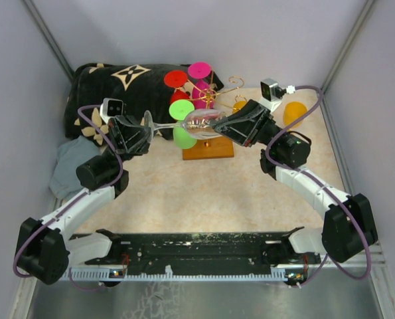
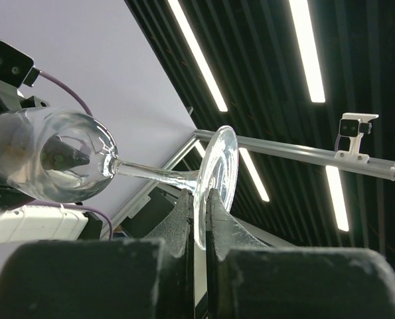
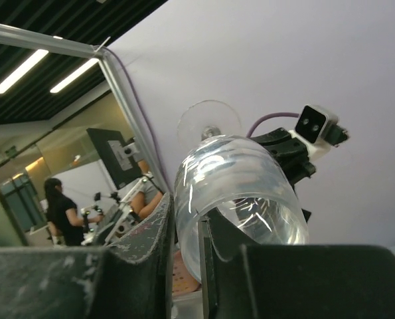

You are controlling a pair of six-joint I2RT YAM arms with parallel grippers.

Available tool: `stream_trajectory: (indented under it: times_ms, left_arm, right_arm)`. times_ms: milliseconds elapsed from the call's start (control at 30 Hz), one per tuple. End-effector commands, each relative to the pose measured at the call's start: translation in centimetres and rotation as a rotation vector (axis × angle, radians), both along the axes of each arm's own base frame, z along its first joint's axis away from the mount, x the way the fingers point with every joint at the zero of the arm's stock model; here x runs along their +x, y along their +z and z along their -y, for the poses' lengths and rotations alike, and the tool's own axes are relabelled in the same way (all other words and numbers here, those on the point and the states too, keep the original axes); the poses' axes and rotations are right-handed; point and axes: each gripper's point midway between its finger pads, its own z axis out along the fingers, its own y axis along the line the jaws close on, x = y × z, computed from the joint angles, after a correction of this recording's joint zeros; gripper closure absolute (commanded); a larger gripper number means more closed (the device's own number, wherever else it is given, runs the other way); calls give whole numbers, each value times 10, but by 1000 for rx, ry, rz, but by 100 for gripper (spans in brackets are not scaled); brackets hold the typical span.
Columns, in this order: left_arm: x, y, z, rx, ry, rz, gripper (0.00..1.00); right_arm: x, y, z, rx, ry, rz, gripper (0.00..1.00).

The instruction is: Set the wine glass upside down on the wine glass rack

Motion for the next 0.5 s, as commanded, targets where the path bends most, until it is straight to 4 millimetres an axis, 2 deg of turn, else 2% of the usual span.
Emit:
stream_trajectory:
  times_ms: [0,67,200,467]
  left_arm:
    - [-38,26,-22,-102,103,245,100]
    - [-41,30,-24,-105,107,253,100]
    - [-46,36,-27,-107,120,259,100]
    - [-54,42,-28,-82,148,262,100]
  right_arm:
    - [-33,16,15,110,-26,230,78]
    - [-30,14,12,91,-36,233,71]
    - [-23,7,7,40,-75,238,65]
    - [3,-14,3,-115,-261,214,61]
